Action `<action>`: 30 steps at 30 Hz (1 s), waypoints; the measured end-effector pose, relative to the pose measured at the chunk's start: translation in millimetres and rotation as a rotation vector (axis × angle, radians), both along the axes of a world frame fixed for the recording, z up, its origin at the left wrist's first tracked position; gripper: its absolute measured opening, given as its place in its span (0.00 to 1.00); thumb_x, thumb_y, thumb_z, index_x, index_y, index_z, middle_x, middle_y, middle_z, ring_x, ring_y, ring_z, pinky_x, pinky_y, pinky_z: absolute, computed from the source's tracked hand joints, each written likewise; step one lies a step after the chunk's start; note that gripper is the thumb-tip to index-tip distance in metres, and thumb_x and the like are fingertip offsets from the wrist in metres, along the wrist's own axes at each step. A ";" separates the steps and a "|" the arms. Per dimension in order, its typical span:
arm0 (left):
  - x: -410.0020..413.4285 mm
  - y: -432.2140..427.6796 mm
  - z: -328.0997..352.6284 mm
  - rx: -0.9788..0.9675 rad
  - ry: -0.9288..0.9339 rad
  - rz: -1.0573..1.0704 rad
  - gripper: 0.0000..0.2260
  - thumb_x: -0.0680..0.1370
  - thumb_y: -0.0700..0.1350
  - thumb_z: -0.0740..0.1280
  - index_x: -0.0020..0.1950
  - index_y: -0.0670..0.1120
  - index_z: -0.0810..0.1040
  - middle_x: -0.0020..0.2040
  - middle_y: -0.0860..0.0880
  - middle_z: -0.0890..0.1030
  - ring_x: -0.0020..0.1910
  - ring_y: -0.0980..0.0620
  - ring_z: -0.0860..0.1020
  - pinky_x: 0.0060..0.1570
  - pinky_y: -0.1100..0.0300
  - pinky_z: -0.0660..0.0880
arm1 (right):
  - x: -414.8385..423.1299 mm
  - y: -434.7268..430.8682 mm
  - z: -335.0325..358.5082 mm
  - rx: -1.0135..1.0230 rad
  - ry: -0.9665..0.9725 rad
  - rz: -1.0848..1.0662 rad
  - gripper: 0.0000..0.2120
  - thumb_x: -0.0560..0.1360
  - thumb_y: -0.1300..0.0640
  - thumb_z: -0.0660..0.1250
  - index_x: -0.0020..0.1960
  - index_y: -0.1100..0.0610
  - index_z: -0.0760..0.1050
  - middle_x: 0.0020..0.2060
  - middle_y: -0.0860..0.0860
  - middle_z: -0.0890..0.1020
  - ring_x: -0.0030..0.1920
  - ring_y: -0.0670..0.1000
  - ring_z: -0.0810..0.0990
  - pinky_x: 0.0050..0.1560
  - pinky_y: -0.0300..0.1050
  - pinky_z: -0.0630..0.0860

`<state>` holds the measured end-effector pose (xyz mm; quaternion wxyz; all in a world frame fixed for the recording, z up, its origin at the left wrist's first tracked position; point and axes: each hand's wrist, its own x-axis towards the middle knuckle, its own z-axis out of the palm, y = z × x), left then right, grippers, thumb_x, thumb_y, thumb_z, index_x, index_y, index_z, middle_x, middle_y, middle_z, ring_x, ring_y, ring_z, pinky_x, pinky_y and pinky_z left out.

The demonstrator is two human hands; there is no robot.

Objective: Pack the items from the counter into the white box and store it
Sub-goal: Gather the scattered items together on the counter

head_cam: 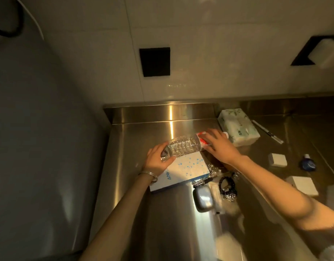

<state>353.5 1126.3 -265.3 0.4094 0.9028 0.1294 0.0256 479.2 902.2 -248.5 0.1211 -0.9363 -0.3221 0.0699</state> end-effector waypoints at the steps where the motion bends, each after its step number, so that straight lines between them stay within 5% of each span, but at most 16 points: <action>1: -3.7 -4.7 0.4 -0.001 0.010 -0.003 0.27 0.73 0.52 0.68 0.70 0.53 0.63 0.66 0.49 0.71 0.64 0.48 0.66 0.60 0.60 0.61 | -7.2 -5.3 -0.3 -0.003 -0.005 -0.012 0.21 0.77 0.50 0.60 0.70 0.46 0.63 0.69 0.54 0.65 0.69 0.61 0.62 0.67 0.55 0.63; 9: 3.6 -40.8 15.0 0.162 -0.004 -0.052 0.31 0.72 0.56 0.66 0.72 0.51 0.59 0.73 0.49 0.62 0.71 0.48 0.59 0.69 0.52 0.60 | -33.9 -41.0 10.7 0.021 0.002 -0.104 0.23 0.77 0.49 0.61 0.71 0.47 0.63 0.73 0.56 0.61 0.73 0.61 0.56 0.72 0.60 0.58; 21: 106.4 -190.0 29.6 0.451 -0.096 -0.579 0.32 0.73 0.57 0.64 0.73 0.50 0.57 0.75 0.48 0.58 0.74 0.47 0.53 0.73 0.48 0.51 | 0.8 -195.3 15.1 -0.021 0.033 -0.574 0.27 0.76 0.49 0.63 0.72 0.49 0.60 0.72 0.57 0.62 0.71 0.61 0.61 0.71 0.64 0.56; 30: 195.1 -264.9 29.9 0.741 -0.110 -0.703 0.30 0.72 0.58 0.63 0.72 0.52 0.60 0.74 0.50 0.61 0.75 0.49 0.53 0.72 0.42 0.42 | 21.1 -250.5 -4.1 -0.042 0.264 -0.786 0.36 0.73 0.42 0.65 0.75 0.47 0.52 0.75 0.58 0.52 0.75 0.61 0.49 0.72 0.66 0.50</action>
